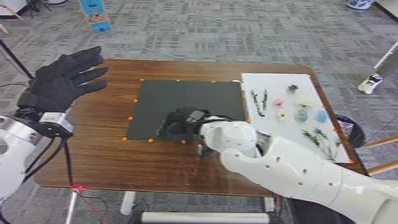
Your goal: Arrange flowers
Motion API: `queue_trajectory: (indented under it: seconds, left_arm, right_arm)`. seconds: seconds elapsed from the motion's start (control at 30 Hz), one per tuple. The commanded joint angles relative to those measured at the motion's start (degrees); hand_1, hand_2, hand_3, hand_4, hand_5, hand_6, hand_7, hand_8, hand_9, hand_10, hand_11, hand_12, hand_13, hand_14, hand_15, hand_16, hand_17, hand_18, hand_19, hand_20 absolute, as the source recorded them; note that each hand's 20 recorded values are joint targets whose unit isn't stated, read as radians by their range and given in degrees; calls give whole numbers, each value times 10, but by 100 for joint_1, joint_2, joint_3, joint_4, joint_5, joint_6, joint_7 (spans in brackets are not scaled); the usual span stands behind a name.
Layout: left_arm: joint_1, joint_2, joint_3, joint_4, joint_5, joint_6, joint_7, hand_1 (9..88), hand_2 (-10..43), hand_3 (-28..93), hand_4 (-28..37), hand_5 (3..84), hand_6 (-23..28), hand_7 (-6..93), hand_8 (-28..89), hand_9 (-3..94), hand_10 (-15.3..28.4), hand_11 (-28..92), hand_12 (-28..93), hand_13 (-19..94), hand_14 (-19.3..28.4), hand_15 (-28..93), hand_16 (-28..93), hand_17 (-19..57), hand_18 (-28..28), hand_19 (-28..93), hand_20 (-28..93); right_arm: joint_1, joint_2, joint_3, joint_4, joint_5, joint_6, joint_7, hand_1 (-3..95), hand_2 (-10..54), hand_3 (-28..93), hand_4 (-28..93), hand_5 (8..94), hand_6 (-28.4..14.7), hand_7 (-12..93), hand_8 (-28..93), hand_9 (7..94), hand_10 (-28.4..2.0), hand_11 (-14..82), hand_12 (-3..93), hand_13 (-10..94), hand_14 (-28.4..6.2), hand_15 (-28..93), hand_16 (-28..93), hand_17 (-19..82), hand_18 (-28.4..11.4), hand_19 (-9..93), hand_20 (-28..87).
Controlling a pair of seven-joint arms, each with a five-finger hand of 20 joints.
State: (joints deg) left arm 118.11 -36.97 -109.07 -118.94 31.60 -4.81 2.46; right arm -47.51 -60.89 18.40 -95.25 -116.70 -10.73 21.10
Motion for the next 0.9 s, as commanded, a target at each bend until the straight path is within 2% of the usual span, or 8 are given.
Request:
queue_trajectory:
  seconds: [0.03, 0.3, 0.33, 0.6, 0.73, 0.9]
  left_arm:
    - [30, -43, -33, -49, -30, 54, 17, 211, -71, 667, -283, 265, 22, 150, -79, 227, 105, 116, 164, 185, 134, 149, 48, -124, 223, 411, 71]
    - [-120, -20, 83, 7, -36, 54, 23, 210, -71, 670, -283, 265, 22, 151, -79, 227, 105, 116, 164, 185, 134, 149, 47, -125, 223, 411, 71]
    - [-91, -22, 64, -6, -33, 62, 38, 211, -70, 669, -283, 265, 22, 151, -79, 227, 105, 117, 164, 185, 135, 149, 47, -125, 223, 411, 71]
    - [-223, 2, 175, 33, -33, 29, 36, 209, -68, 669, -283, 265, 22, 151, -79, 228, 105, 117, 163, 185, 135, 149, 47, -125, 223, 411, 71]
    - [-215, -3, 183, 36, -36, 23, 29, 208, -69, 671, -283, 265, 22, 151, -79, 227, 106, 117, 163, 185, 135, 149, 48, -125, 223, 411, 72]
    - [-126, -20, 106, 12, -42, 40, 39, 208, -68, 670, -283, 265, 22, 152, -80, 228, 105, 117, 163, 185, 134, 149, 47, -125, 223, 410, 72]
  right_arm:
    - [165, 3, 21, 234, -78, 102, 157, 170, 228, 932, -32, 448, -15, 142, -126, 781, -120, 657, 328, 761, -106, 909, 358, 427, -252, 932, 623]
    - [157, -317, -180, 424, -88, -16, 117, 170, 229, 932, -33, 449, -17, 140, -125, 781, -121, 656, 330, 761, -105, 907, 361, 428, -253, 932, 624]
    - [164, -368, -208, 425, -107, -28, 84, 170, 228, 932, -33, 449, -17, 140, -125, 780, -120, 656, 329, 761, -106, 908, 361, 428, -253, 932, 624]
    - [121, -584, -219, 234, -31, 29, 41, 169, 230, 932, -37, 449, -18, 140, -125, 780, -121, 657, 328, 761, -106, 908, 361, 428, -253, 932, 624]
    - [112, -581, -149, 286, 0, 27, 73, 169, 230, 932, -38, 451, -18, 139, -125, 781, -121, 657, 329, 762, -106, 908, 361, 428, -253, 932, 624]
    - [121, -479, -120, 382, -10, -6, 170, 169, 230, 932, -39, 451, -18, 139, -124, 781, -120, 657, 329, 761, -105, 909, 361, 428, -252, 932, 624]
